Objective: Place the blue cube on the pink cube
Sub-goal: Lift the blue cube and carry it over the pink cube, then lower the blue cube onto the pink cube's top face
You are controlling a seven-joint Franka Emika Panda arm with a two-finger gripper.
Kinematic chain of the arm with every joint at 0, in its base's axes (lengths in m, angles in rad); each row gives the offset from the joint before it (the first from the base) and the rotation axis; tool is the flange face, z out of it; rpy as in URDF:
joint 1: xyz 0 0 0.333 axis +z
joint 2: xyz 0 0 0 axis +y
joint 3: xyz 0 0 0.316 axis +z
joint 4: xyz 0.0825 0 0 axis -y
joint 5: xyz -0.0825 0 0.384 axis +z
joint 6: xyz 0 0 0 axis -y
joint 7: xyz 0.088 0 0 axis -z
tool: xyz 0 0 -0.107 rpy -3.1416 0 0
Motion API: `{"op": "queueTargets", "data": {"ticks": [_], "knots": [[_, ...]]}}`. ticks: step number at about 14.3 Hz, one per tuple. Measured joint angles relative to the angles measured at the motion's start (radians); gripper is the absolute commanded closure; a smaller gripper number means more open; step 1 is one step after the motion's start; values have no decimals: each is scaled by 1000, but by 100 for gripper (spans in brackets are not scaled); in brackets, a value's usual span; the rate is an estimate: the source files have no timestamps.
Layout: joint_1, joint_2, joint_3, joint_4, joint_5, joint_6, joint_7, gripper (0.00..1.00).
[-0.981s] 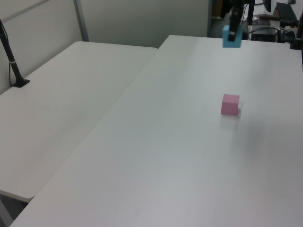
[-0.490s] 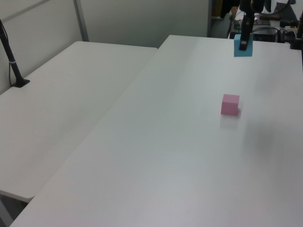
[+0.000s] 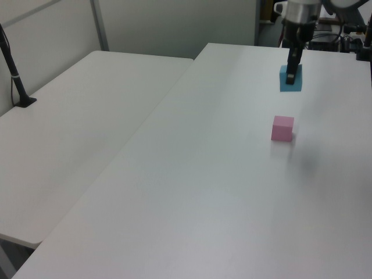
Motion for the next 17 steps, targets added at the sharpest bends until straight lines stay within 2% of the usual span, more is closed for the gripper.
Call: {"op": "queueTargets", "data": {"ticks": [8,12,17], "knots": [[-29,157,-4,-32,-67,132,-4,42],[-33,177,-4,-39,-83,143,-4,39],[-35,183,-4,-95,-106,204,-4,36]]}}
